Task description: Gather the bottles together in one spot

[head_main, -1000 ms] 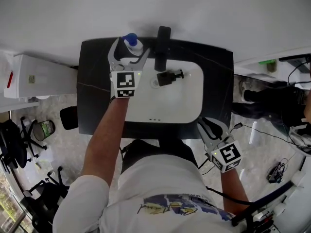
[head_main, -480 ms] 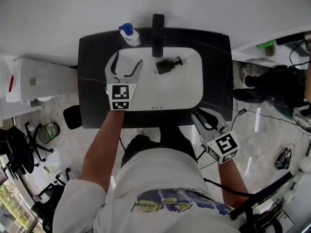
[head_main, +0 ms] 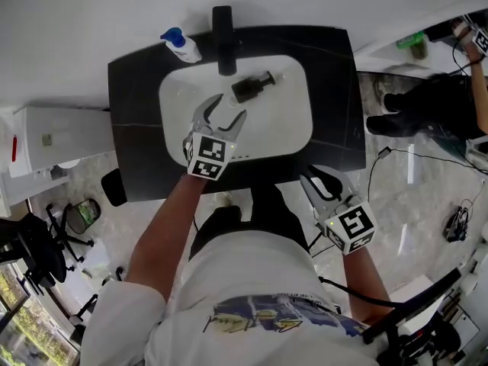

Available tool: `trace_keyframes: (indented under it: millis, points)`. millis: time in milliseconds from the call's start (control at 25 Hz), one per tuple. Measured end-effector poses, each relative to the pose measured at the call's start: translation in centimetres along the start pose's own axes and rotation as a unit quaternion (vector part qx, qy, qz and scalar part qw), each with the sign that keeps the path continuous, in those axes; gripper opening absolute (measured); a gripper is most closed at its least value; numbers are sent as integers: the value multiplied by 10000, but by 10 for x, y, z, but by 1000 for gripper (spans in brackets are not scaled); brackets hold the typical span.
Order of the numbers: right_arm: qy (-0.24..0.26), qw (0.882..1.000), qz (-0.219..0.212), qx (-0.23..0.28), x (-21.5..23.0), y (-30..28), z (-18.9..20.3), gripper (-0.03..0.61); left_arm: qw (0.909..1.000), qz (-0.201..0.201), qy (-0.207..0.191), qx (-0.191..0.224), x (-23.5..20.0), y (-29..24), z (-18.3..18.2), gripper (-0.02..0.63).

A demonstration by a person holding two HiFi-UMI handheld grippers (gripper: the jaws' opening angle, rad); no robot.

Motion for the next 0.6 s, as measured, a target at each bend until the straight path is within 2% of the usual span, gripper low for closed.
trace_keyframes:
  millis: [200,360,600]
  points:
    - [-208,9995,244,44,25,16,10,87,9965,550,-478,-420,35,-44,1,240]
    - [-325,9988,368,44,50,22,13,87,9894,844,-713,-942,50,-82,13,238]
    - [-468,9978,460,-5,81,31,19,87,9731,831,-1262,-1739,49,-127,29,227]
Point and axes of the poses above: the fingertips, and each gripper's own axes: y backward along the fingers, x to its right, z out of its underside, the point moved 1 cm from there along y, backward along the fingers, and after that the axes turned 4 degrees about x, right-handed, at the moved point
